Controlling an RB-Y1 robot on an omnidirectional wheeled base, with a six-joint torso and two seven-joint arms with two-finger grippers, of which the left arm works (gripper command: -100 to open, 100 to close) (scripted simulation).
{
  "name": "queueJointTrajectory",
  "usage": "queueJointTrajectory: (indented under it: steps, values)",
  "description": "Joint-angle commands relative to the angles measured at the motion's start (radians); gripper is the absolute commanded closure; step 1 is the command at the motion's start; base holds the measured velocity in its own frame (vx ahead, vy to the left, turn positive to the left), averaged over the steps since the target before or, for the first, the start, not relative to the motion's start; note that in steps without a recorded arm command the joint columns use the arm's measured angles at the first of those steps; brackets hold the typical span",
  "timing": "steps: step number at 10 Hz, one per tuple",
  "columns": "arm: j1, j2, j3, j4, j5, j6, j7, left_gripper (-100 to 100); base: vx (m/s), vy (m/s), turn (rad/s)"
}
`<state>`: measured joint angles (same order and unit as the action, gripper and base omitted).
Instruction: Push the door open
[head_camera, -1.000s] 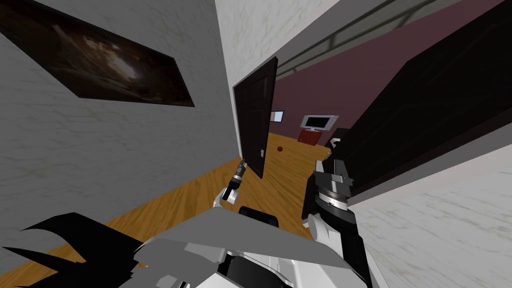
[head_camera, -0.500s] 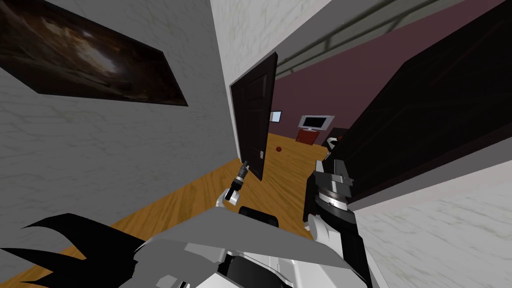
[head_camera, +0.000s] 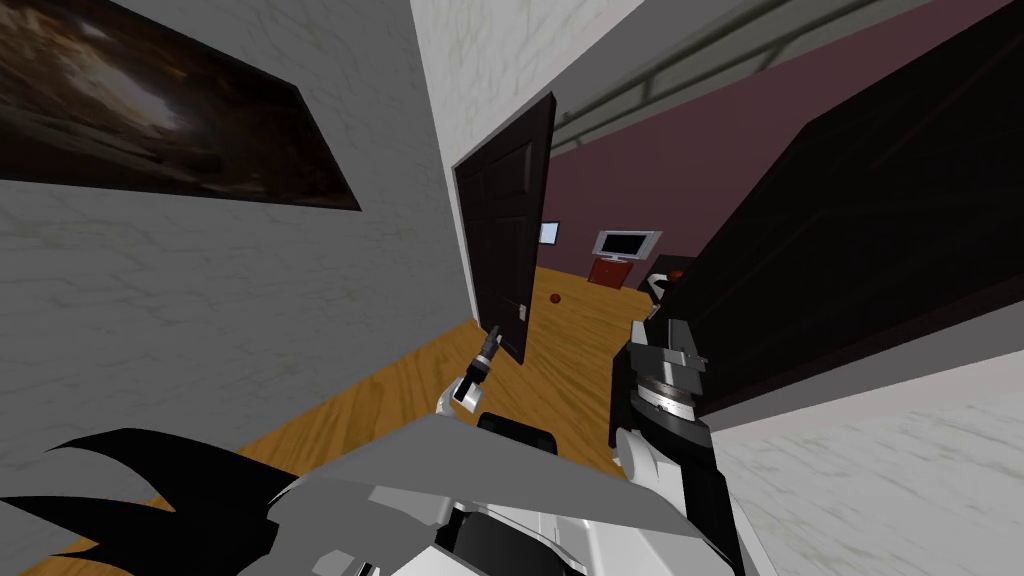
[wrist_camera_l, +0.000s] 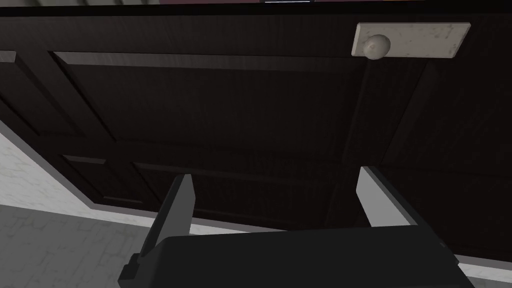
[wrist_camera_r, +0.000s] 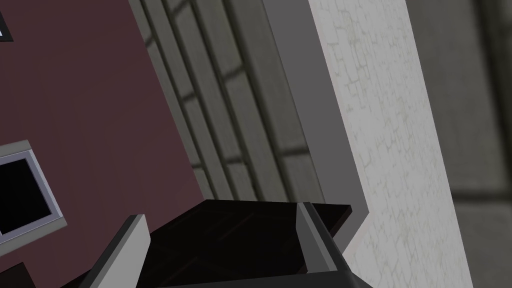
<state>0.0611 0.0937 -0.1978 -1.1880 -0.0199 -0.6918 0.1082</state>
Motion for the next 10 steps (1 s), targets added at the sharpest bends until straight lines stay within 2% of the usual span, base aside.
queueJointTrajectory:
  steps: [1,10]
  values:
    - [-0.013,0.003,-0.009,0.036,-0.003,-0.008,0.006,-100,0.102,0.052,-0.069]
    - [-0.092,-0.004,-0.057,0.234,-0.021,-0.046,0.022,-100,0.085,0.053,-0.059]
